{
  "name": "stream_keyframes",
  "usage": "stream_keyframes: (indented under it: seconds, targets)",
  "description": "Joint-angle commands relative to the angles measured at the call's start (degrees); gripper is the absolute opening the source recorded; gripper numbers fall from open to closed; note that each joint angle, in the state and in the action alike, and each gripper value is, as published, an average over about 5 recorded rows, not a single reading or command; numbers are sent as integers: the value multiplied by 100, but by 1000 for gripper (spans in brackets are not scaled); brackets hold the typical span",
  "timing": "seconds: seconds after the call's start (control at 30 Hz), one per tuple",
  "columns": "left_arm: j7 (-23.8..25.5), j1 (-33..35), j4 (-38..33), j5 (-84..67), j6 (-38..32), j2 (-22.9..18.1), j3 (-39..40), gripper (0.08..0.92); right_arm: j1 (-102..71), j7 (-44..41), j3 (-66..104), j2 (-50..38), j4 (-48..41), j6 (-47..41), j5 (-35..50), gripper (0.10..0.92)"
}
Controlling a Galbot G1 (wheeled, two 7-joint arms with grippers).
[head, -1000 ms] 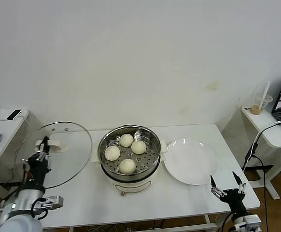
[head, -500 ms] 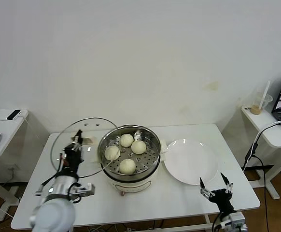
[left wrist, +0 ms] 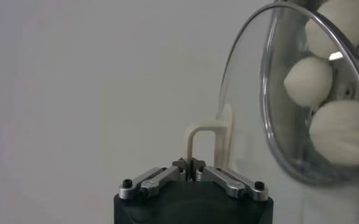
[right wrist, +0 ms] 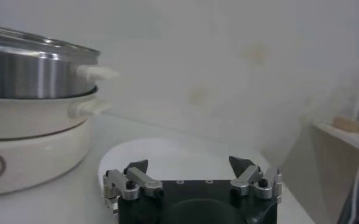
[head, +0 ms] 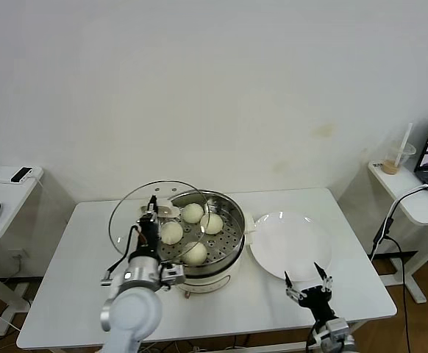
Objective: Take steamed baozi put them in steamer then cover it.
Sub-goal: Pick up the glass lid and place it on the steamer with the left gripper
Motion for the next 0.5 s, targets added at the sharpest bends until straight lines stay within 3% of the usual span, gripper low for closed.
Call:
stream_keyframes:
  seconds: [0.03, 0.5]
  targets:
    - [206, -322, 536, 1167, 26, -1018, 330, 123, 93, 6, -251, 33, -146, -12, -119, 823]
    - [269, -493, 960, 1251, 81, -1182, 612, 123, 72, 19, -309, 129, -236, 13, -218, 823]
